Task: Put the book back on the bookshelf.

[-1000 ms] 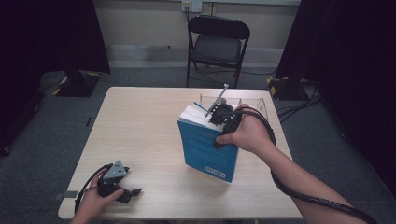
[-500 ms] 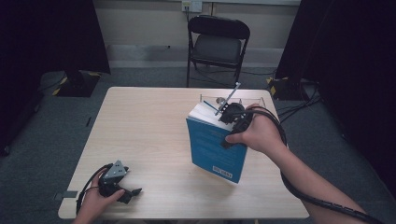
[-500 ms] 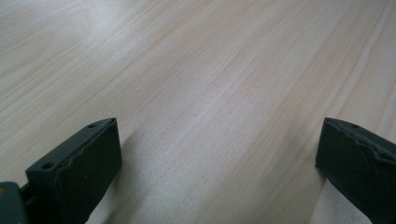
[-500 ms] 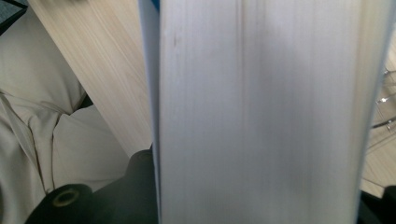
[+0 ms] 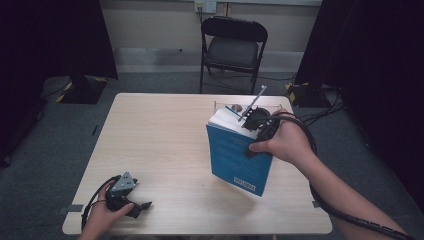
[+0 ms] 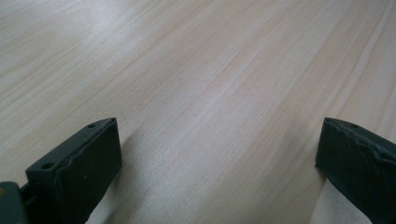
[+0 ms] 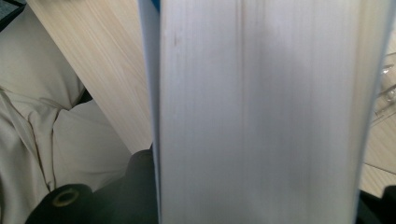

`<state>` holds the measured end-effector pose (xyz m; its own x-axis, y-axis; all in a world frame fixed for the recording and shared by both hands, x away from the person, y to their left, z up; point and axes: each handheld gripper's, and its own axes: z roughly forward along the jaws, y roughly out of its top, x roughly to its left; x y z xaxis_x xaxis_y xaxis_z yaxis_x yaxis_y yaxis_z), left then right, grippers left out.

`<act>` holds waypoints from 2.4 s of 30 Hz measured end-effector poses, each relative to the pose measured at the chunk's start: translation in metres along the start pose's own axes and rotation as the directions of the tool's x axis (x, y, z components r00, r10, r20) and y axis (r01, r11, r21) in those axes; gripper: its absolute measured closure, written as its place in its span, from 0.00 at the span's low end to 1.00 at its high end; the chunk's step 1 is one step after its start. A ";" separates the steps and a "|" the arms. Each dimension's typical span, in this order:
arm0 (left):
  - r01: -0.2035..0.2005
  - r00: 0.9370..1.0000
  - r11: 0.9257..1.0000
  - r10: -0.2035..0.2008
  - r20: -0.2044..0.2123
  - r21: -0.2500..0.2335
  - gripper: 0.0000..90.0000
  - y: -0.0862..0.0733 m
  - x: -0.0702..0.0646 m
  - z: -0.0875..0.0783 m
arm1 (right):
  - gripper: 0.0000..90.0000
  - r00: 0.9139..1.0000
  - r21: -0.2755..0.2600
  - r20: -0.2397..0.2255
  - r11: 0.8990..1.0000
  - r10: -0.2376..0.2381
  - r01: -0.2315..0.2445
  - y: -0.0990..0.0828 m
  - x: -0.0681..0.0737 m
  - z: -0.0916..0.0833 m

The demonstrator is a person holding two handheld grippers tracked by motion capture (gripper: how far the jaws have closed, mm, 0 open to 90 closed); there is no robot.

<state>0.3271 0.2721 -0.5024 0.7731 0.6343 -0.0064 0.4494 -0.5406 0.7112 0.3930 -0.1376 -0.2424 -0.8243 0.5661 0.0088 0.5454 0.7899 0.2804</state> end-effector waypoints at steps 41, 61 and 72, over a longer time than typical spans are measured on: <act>0.003 1.000 1.000 -0.003 -0.002 0.001 0.00 0.000 0.000 0.000 | 0.68 0.983 0.002 0.051 0.984 0.177 -0.177 -0.071 -0.041 -0.019; 0.003 1.000 1.000 -0.003 -0.002 0.000 0.00 0.000 0.000 0.000 | 0.68 0.958 -0.011 0.075 0.961 0.277 -0.277 -0.102 -0.059 -0.030; 0.003 1.000 1.000 -0.003 -0.002 0.000 0.00 0.000 0.000 0.000 | 0.68 0.944 -0.008 0.097 0.949 0.315 -0.316 -0.114 -0.067 -0.032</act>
<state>0.3272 0.2719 -0.5024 0.7711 0.6367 -0.0070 0.4513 -0.5389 0.7113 0.3813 -0.2727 -0.2440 -0.5918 0.8060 0.0036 0.7766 0.5690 0.2705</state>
